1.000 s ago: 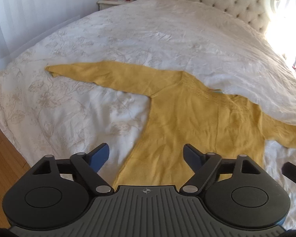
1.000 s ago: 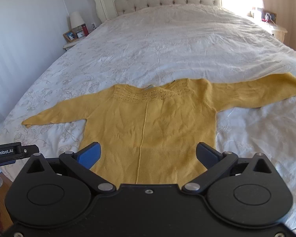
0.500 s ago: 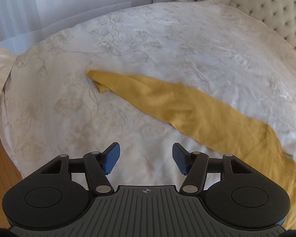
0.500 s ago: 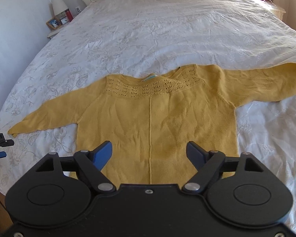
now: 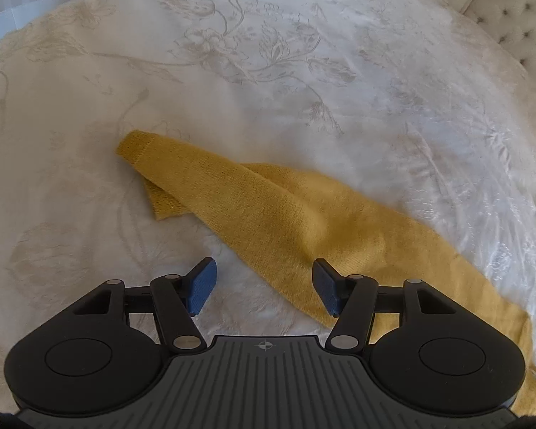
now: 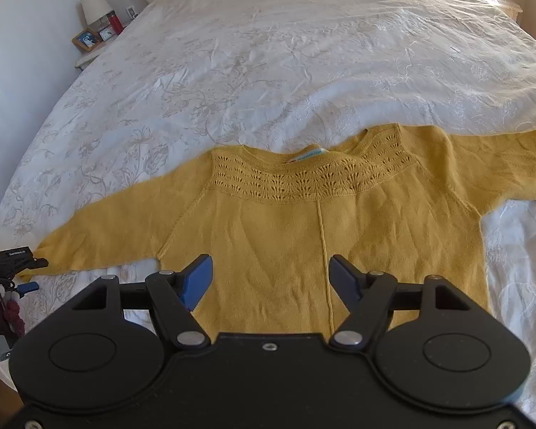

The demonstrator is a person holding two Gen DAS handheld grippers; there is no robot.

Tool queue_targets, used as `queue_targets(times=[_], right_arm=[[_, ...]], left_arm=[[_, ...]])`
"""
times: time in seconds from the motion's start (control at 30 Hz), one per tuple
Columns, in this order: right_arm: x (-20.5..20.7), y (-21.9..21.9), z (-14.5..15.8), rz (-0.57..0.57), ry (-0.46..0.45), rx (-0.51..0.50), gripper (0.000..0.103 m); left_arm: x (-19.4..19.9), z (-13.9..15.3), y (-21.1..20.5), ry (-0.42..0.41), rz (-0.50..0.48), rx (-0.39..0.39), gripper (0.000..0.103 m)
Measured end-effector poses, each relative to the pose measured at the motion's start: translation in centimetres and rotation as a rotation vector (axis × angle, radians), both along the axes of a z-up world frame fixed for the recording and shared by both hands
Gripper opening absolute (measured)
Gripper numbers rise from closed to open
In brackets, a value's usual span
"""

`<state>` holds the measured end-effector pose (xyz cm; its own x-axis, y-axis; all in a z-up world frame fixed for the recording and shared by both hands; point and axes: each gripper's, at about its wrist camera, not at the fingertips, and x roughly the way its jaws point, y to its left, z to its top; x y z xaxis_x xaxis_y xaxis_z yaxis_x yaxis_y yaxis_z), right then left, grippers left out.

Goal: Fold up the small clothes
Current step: 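Move the left tool to the sleeve cuff and close on it, then lift the sleeve with the left tool, lay it across the body, release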

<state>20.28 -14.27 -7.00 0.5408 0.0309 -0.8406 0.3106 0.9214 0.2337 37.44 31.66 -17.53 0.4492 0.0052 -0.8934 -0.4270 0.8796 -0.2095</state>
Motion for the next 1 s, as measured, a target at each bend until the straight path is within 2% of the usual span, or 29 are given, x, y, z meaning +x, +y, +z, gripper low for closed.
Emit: queue_targets(times=[0.17,0.23,0.27,0.3,0.37,0.43,0.63,0.8,0.9,1.0], right_arm=[[0.9,0.3,-0.1,-0.005,0.009,-0.001,0.074],[1.0,0.3,-0.2,-0.004,0.013,0.002,0.074],[0.9,0.4,-0.2,-0.002,0.014,0.003,0.074],[0.9,0.4,-0.2,0.0,0.016,0.004,0.074],[0.8,0.5,-0.4,0.013,0.024,0.009,0.074],[0.7,0.5,-0.6,0.029,0.029,0.012,0.074],[0.2,-0.4,-0.9,0.069,0.022,0.043,0.074],[-0.6,-2.2,-1.2,0.104,0.006,0.071,0.074],[-1.4,-3.9,-1.1,0.101,-0.005,0.082,0.074],[-2.4,-6.1,-1.0,0.083,-0.014,0.084,0.074]], left_arm=[[1.7,-1.5,0.1,0.001,0.022,-0.001,0.058],[1.8,-1.4,0.2,-0.024,0.053,0.009,0.043],[1.8,-1.2,0.2,-0.037,0.059,0.024,0.019],[1.7,-1.0,0.2,-0.049,0.051,0.022,0.008],[1.6,-0.3,-0.1,-0.085,0.05,-0.002,0.008],[1.3,1.0,-1.0,-0.127,0.035,0.013,0.008],[0.1,6.8,-6.3,-0.27,-0.125,0.074,0.008],[-1.3,11.9,-14.0,-0.387,-0.317,0.106,0.008],[-2.1,13.8,-20.2,-0.429,-0.45,0.138,0.008],[-3.2,14.6,-26.7,-0.456,-0.561,0.121,0.008]])
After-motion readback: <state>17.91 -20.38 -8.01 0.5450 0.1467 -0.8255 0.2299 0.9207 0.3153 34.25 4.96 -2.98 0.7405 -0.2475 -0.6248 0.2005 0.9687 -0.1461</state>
